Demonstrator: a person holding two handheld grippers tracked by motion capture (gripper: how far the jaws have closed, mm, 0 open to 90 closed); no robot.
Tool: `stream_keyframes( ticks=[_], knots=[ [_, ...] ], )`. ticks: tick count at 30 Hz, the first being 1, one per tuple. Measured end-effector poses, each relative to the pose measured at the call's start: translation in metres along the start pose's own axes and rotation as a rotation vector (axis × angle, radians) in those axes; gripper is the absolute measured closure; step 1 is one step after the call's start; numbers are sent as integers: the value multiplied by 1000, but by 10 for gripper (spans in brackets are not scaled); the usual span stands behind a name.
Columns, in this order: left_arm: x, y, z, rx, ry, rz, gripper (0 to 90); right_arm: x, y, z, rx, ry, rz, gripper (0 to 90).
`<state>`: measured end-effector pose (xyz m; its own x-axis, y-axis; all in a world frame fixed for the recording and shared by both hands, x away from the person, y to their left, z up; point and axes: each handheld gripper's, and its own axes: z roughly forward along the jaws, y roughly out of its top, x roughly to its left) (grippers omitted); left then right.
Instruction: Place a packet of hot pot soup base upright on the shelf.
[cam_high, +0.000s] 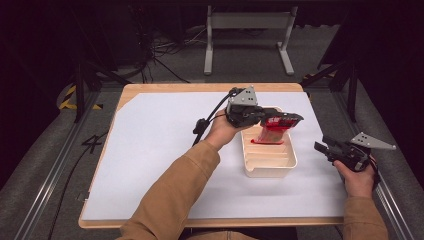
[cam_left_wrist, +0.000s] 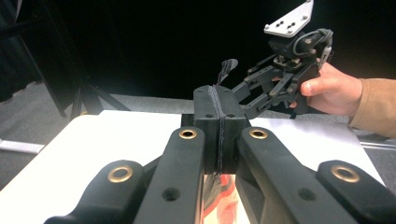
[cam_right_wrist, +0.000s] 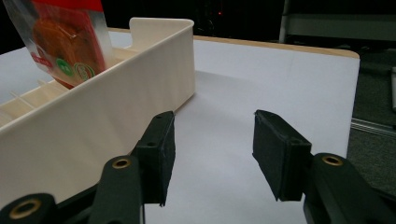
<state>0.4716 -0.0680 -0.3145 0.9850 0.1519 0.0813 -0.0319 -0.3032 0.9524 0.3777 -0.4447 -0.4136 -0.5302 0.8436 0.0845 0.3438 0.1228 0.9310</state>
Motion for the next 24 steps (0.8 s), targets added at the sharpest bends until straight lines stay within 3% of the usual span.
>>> stream_keyframes(
  ticks=[13,24],
  knots=[
    [1,-18,5,-7,-9,-54,899,0,0,2,5,7,2,483],
    [2,-28,5,5,-14,-70,896,0,1,4,9,13,1,476]
  ],
)
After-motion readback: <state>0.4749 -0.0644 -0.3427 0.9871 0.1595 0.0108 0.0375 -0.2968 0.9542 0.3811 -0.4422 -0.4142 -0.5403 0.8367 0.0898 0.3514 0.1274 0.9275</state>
